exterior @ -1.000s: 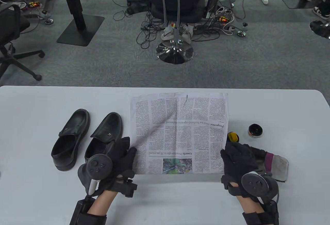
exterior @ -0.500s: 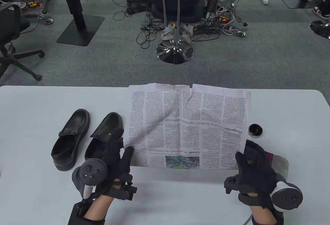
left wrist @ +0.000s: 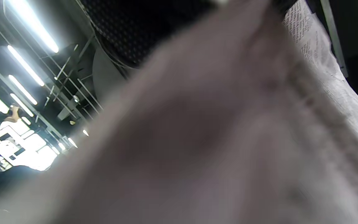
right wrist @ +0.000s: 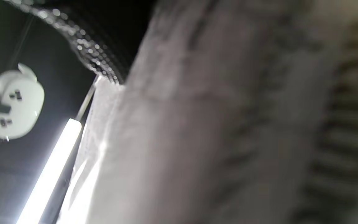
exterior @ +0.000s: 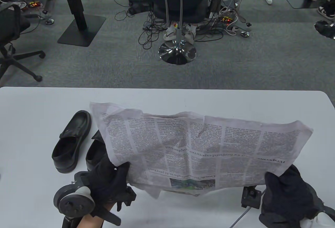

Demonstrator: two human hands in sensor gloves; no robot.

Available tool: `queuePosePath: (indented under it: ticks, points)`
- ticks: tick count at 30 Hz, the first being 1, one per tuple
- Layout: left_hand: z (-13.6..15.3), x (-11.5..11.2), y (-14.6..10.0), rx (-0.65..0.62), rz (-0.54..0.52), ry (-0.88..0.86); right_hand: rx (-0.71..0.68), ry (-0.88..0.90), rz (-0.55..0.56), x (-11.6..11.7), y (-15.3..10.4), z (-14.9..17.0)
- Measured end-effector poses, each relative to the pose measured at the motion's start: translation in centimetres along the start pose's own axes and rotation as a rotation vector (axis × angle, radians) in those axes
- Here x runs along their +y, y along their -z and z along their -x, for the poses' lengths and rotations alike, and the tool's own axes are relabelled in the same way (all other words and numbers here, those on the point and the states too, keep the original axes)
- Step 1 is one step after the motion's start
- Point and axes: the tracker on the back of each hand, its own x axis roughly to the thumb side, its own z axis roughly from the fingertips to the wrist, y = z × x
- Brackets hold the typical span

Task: Dip and apply built-in sponge shoe polish on shoes

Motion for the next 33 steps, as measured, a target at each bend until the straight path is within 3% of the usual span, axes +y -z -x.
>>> queuePosePath:
  ticks: [3,6,11,17,22,25,29,32,33]
  points:
    - [1.1,0.0,2.3,0.108,0.024,0.015,0.021,-0.101,-0.018,1.4,2.4,0.7]
    - [3.6,-1.1,4.1,0.230,0.067,0.094,0.152,-0.157,-0.087,4.4,3.8,4.1]
    - [9.2,-4.2,5.2,0.414,0.147,0.180,0.286,-0.327,-0.217,9.3,3.1,10.4]
    - [16.3,-9.5,2.6,0.573,0.297,0.350,0.355,-0.598,-0.451,13.8,-2.2,18.0]
    - [19.4,-13.5,0.5,0.596,0.430,0.488,0.395,-0.723,-0.596,15.7,-6.4,22.1]
    - [20.0,-15.4,-0.6,0.551,0.512,0.653,0.361,-0.811,-0.762,16.8,-9.2,24.0]
    - [19.5,-17.4,-1.5,0.507,0.600,0.838,0.270,-0.916,-0.882,17.7,-11.9,24.8]
    - [18.4,-18.4,-1.6,0.472,0.649,1.015,0.257,-1.002,-1.041,18.4,-12.2,24.8]
    - [17.7,-18.3,-1.2,0.442,0.655,1.087,0.250,-0.991,-1.046,18.3,-11.6,24.2]
